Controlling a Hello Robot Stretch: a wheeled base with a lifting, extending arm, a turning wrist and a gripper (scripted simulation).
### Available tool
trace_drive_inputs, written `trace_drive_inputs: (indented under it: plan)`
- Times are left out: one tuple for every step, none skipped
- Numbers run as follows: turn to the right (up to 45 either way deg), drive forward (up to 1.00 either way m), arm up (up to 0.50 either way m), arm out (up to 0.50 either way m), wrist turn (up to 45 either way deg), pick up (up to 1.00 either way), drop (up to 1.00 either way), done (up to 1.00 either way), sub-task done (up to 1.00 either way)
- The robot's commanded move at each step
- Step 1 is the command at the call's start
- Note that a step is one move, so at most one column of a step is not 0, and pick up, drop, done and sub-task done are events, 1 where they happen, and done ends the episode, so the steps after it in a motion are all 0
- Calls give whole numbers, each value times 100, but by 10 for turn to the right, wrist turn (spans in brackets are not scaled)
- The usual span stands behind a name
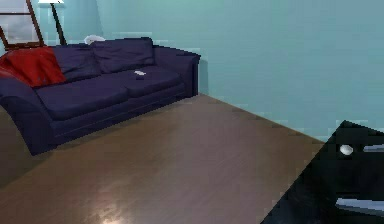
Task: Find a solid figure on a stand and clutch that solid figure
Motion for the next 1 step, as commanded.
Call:
trace_drive_inputs:
  plan:
    - [0, 0, 0, 0, 0, 0, 0, 100, 0]
